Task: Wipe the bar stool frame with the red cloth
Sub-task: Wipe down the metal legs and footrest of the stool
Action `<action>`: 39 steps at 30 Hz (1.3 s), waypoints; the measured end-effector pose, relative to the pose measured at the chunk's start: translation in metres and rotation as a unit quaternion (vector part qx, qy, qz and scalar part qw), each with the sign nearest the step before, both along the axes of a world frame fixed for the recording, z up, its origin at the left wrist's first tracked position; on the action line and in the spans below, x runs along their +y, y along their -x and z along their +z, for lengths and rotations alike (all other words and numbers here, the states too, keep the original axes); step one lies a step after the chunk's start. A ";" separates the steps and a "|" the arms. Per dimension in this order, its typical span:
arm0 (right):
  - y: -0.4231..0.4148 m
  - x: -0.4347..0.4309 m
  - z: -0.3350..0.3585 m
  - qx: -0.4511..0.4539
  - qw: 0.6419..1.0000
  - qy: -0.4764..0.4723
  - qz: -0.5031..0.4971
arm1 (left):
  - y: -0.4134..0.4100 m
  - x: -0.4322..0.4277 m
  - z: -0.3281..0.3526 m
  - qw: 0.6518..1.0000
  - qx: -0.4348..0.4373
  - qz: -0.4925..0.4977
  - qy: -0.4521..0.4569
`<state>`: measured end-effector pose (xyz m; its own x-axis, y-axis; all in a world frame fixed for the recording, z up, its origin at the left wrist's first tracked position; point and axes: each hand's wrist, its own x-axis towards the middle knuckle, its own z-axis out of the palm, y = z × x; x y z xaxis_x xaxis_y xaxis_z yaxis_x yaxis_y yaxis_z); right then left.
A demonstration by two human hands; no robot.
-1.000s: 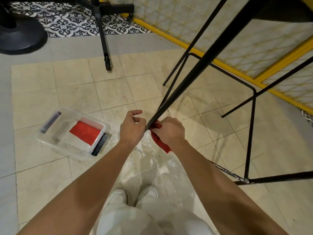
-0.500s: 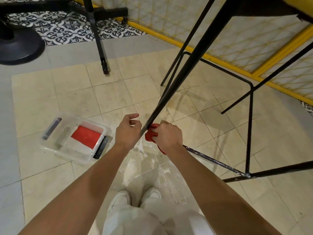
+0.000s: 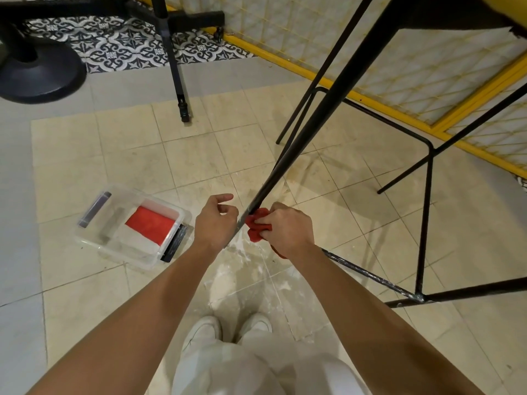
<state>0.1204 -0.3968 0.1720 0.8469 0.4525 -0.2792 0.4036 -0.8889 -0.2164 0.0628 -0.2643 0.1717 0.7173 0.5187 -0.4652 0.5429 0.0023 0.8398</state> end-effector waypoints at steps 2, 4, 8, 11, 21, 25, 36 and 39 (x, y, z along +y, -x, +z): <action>0.005 -0.001 0.009 0.022 0.999 -0.031 -0.004 | 0.007 -0.003 -0.003 1.000 0.001 -0.018 0.020; 0.014 0.000 0.016 0.053 0.994 -0.085 -0.030 | 0.017 -0.006 -0.007 0.998 0.007 -0.029 0.062; 0.039 0.010 0.016 0.082 0.984 -0.149 -0.054 | 0.037 -0.015 -0.009 0.978 0.020 -0.011 0.207; 0.050 0.020 0.010 0.149 0.963 -0.215 -0.057 | 0.045 -0.019 -0.013 0.961 -0.002 0.043 0.272; 0.027 -0.002 0.010 0.174 0.947 -0.233 -0.134 | 0.025 0.001 -0.015 0.970 -0.070 0.114 0.203; 0.016 -0.006 0.009 0.129 0.942 -0.250 -0.182 | 0.010 -0.013 -0.013 0.979 -0.105 0.052 0.166; 0.015 0.000 -0.003 0.151 0.942 -0.240 -0.181 | -0.006 -0.020 -0.030 0.998 -0.046 0.042 0.022; 0.018 0.005 -0.006 0.151 0.936 -0.266 -0.176 | 0.003 -0.026 -0.029 0.988 -0.131 0.055 0.063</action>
<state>0.1020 -0.3918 0.1660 0.8881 0.3044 -0.3443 -0.0444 -0.6887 -0.7237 0.0599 -0.2898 0.1425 0.7639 0.5505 -0.3368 0.2973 0.1631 0.9408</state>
